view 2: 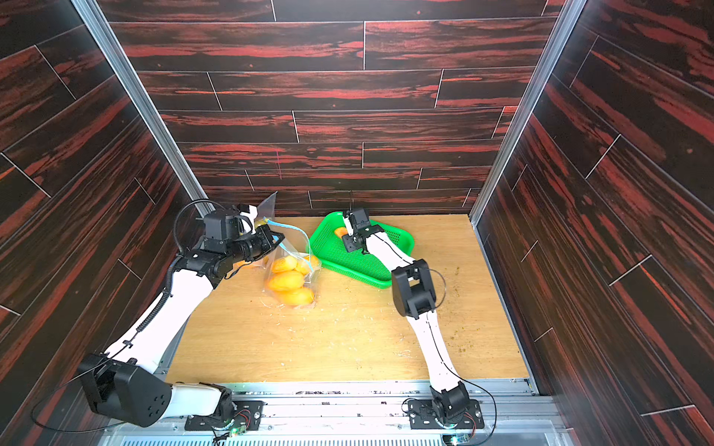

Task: Place the mango in a zip-top bag and seal the zipper
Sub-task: Pick up the mango from the basket, then place the mango in the zipper food storage bag.

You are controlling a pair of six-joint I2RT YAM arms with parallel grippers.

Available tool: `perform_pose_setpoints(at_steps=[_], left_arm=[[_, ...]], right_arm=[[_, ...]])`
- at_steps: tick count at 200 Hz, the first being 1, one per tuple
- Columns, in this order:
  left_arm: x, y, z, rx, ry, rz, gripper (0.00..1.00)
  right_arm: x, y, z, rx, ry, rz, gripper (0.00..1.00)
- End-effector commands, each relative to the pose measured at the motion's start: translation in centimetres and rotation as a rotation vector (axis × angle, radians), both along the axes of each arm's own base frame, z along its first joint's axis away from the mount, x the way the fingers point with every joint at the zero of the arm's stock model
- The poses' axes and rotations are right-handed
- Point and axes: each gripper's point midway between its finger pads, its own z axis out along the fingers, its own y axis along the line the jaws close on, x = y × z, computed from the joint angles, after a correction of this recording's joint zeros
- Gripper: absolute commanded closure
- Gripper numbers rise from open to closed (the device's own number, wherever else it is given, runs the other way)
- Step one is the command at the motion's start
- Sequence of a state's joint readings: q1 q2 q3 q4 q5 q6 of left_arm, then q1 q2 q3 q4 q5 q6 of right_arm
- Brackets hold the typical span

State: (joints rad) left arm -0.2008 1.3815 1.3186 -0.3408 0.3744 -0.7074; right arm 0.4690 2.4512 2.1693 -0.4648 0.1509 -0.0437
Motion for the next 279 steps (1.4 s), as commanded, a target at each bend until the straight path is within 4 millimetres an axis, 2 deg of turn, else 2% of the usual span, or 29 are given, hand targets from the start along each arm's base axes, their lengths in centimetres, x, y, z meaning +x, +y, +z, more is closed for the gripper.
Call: perform_pose_setpoints(at_steps=[1, 18, 48, 63, 79, 101, 124, 148, 196, 219, 255, 279], left_arm=[[0.3, 0.1, 1.8, -0.013, -0.050, 0.002, 0.96], [0.3, 0.0, 1.9, -0.017, -0.050, -0.002, 0.96], [0.5, -0.2, 1.9, -0.028, -0.049, -0.006, 0.96], [0.7, -0.4, 1.7, -0.047, -0.046, -0.007, 0.96], [0.7, -0.5, 1.4, -0.060, -0.039, -0.011, 0.97], [0.4, -0.4, 1.1, -0.061, -0.038, -0.008, 0.97], [-0.1, -0.1, 0.9, -0.046, -0.040, 0.002, 0.97], [-0.4, -0.1, 1.1, -0.049, -0.047, -0.005, 0.97], [-0.9, -0.3, 1.4, -0.051, -0.058, -0.021, 0.97], [-1.0, -0.3, 1.4, -0.053, -0.065, -0.026, 0.97], [-1.2, -0.6, 1.4, -0.065, -0.062, -0.042, 0.97], [-1.5, -0.6, 1.6, -0.071, -0.061, -0.043, 0.97]], right_arm=[[-1.3, 0.7, 7.7, 0.118, -0.100, 0.056, 0.77], [-4.2, 0.8, 10.7, 0.143, -0.114, 0.155, 0.78], [-11.5, 1.7, 17.8, 0.268, -0.195, 0.403, 0.79], [-15.1, 2.5, 20.1, 0.290, -0.225, 0.522, 0.80], [-17.6, 3.5, 20.8, 0.234, -0.240, 0.603, 0.80], [-19.6, 5.5, 19.1, 0.103, -0.200, 0.680, 0.80], [-19.8, 6.7, 17.3, -0.030, -0.150, 0.686, 0.80], [-19.3, 7.5, 16.6, -0.117, -0.135, 0.661, 0.80], [-19.0, 9.2, 16.6, -0.165, -0.102, 0.636, 0.76], [-18.7, 10.0, 16.4, -0.180, -0.066, 0.610, 0.68], [-19.1, 11.9, 17.4, -0.139, -0.043, 0.600, 0.59], [-19.2, 12.5, 18.2, -0.104, -0.046, 0.581, 0.57]])
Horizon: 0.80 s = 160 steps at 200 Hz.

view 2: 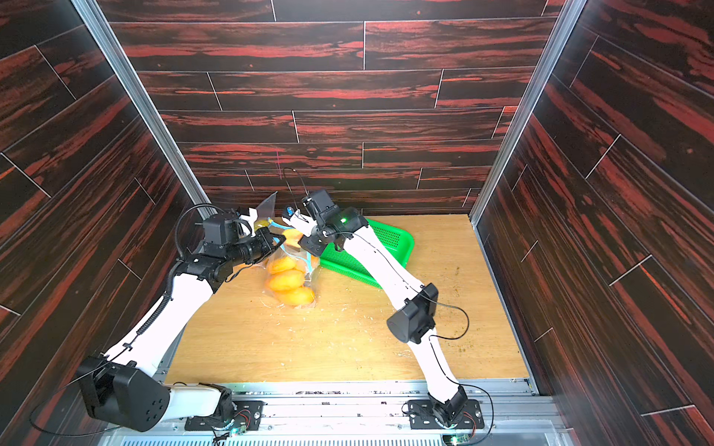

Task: Place the mango in a zip-top bag and seal the zipper
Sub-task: Place the mango in the zipper food storage bag.

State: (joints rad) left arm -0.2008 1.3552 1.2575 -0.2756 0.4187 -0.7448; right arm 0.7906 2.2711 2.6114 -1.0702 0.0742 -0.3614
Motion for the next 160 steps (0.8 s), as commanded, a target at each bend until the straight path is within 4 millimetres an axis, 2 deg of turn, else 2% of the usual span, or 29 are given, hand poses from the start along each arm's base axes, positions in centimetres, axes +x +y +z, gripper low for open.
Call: perform_pose_setpoints(at_steps=[1, 10, 25, 46, 86, 110, 129, 160], left_arm=[[-0.9, 0.0, 1.8, -0.019, -0.056, -0.018, 0.97], [-1.0, 0.0, 1.9, -0.022, -0.058, -0.020, 0.97], [-1.3, 0.0, 2.0, -0.028, -0.057, -0.022, 0.97], [-1.7, 0.1, 2.3, -0.037, -0.065, -0.019, 0.97], [-2.5, 0.3, 2.2, -0.042, -0.071, -0.015, 0.97], [-2.8, 0.4, 2.2, -0.040, -0.080, -0.008, 0.97], [-2.9, 0.4, 2.5, -0.044, -0.092, -0.012, 0.97], [-2.9, 0.3, 3.2, -0.046, -0.115, -0.019, 0.97]], right_arm=[[-1.3, 0.0, -0.3, -0.001, 0.065, -0.028, 0.57], [-1.5, 0.3, 0.1, 0.020, 0.071, -0.033, 0.56], [-2.2, 1.2, 0.8, 0.076, 0.100, -0.025, 0.48], [-2.9, 2.4, 1.1, 0.122, 0.125, -0.031, 0.47], [-4.1, 3.9, 4.6, 0.301, 0.195, -0.026, 0.47], [-5.1, 4.4, 6.5, 0.385, 0.222, 0.005, 0.42], [-5.6, 4.7, 6.8, 0.407, 0.246, 0.026, 0.39], [-5.3, 4.0, 6.7, 0.397, 0.240, -0.019, 0.34]])
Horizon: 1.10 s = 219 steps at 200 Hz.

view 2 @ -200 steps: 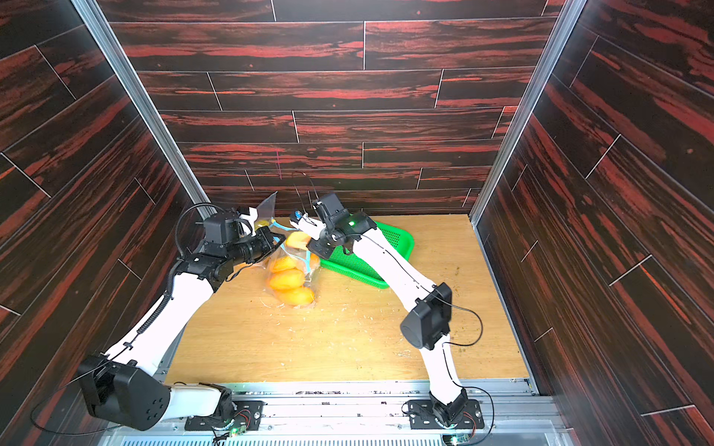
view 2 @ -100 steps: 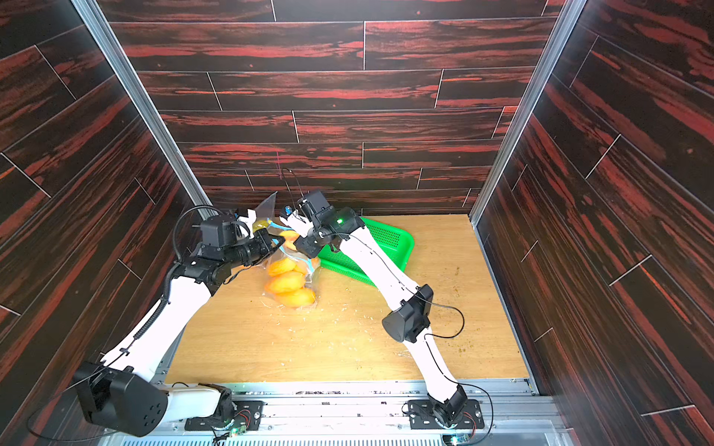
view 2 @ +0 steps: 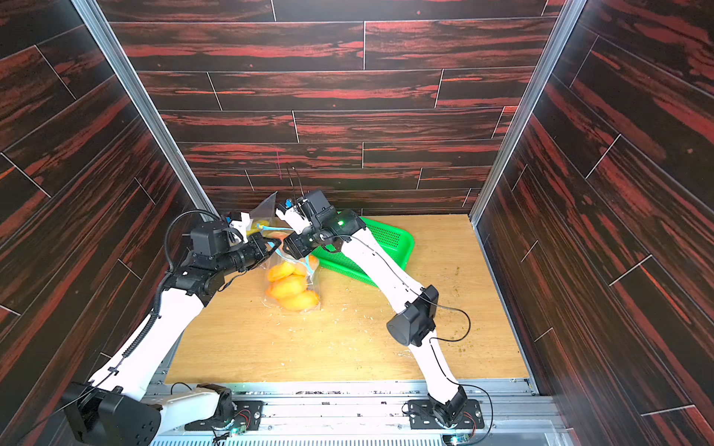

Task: Place the mango in a zip-top bag and seal the zipper
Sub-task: Place the mango in the zipper food storage bag, then zip the zipper on the zipper food storage bag.

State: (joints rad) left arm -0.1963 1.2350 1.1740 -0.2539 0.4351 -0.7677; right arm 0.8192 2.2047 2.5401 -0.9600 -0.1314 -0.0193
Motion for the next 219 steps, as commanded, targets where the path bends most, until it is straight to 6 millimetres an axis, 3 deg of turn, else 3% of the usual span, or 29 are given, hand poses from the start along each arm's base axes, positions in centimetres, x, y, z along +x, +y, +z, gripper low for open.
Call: perform_pose_setpoints(at_steps=[1, 43, 68, 111, 132, 160, 198, 210, 219], left_arm=[[-0.2, -0.2, 1.9, -0.011, -0.074, -0.016, 0.97], [-0.2, -0.3, 2.7, -0.017, -0.102, -0.024, 0.96], [-0.1, -0.3, 2.8, -0.014, -0.115, -0.022, 0.97], [0.5, -0.5, 3.7, -0.030, -0.152, -0.028, 0.96], [0.5, -0.6, 4.4, -0.042, -0.175, -0.027, 0.97], [-0.2, -0.7, 4.9, -0.049, -0.203, -0.031, 0.96], [-1.0, -1.4, 4.0, -0.054, -0.214, -0.037, 0.96], [-1.2, -1.6, 3.6, -0.052, -0.209, -0.038, 0.96], [-1.3, -1.7, 3.3, -0.051, -0.202, -0.040, 0.96]], right_arm=[[-1.6, 0.5, 3.6, 0.097, -0.010, 0.026, 0.33], [-1.7, -0.1, 3.7, 0.100, -0.012, -0.002, 0.31], [-2.2, -1.5, 3.2, 0.100, -0.020, -0.036, 0.31], [-6.3, -5.2, 3.7, 0.268, -0.100, -0.025, 0.30], [-7.3, -6.4, 0.7, 0.270, -0.117, -0.022, 0.28], [-6.7, -6.5, -2.1, 0.233, -0.118, -0.047, 0.28], [-5.0, -5.6, -3.1, 0.242, -0.155, -0.077, 0.28], [-4.3, -5.5, -3.3, 0.244, -0.165, -0.099, 0.32], [-4.1, -5.3, -3.4, 0.243, -0.163, -0.108, 0.43]])
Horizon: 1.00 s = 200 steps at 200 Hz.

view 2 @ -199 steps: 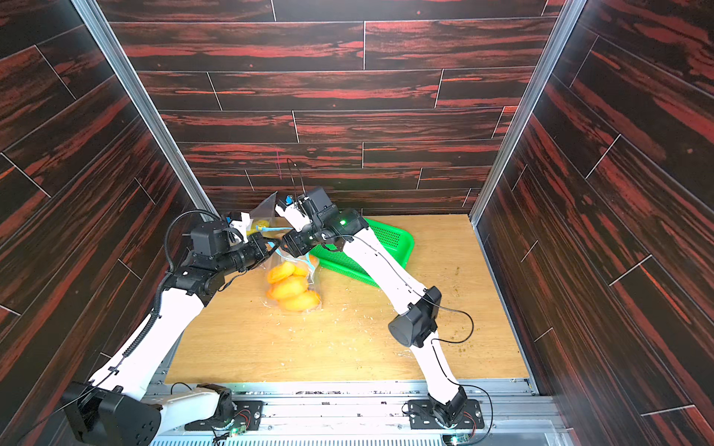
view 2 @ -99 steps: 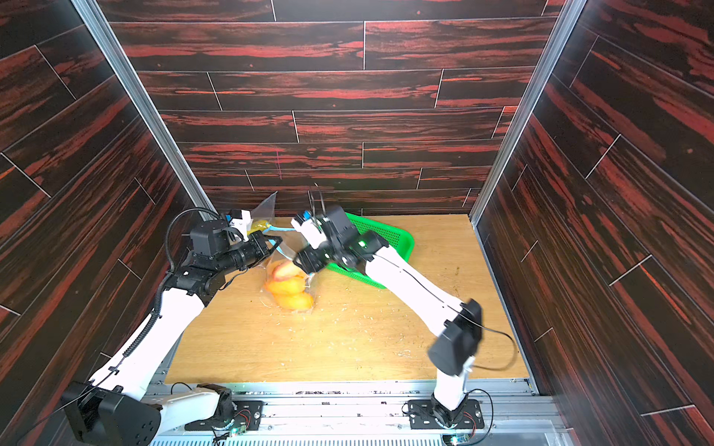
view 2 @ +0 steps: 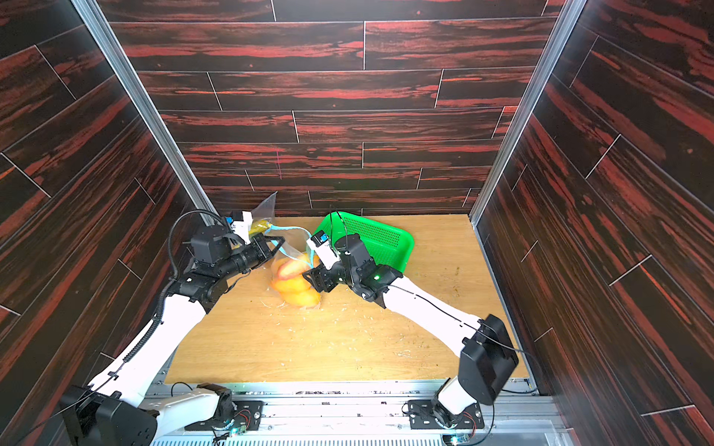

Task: Place the mango in a zip-top bag and seal the zipper
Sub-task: Zip the zipper on the zipper food storage bag.

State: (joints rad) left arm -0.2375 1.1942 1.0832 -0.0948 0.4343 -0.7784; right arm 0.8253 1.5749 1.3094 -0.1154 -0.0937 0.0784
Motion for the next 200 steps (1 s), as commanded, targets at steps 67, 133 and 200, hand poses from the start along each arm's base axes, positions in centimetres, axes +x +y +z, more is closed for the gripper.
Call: perform_pose_setpoints(at_steps=[67, 133, 200], left_arm=[[-0.7, 0.4, 2.4, -0.009, -0.125, 0.034, 0.86], [-1.8, 3.3, 2.6, 0.007, -0.263, 0.090, 0.36], [-4.0, 3.8, 0.0, 0.018, -0.434, 0.067, 0.29]], right_arm=[[1.0, 0.5, -0.9, -0.002, -0.025, -0.029, 0.86], [2.1, -3.1, 1.1, -0.006, -0.027, -0.039, 1.00], [1.2, -5.6, 2.3, 0.004, 0.010, 0.105, 1.00]])
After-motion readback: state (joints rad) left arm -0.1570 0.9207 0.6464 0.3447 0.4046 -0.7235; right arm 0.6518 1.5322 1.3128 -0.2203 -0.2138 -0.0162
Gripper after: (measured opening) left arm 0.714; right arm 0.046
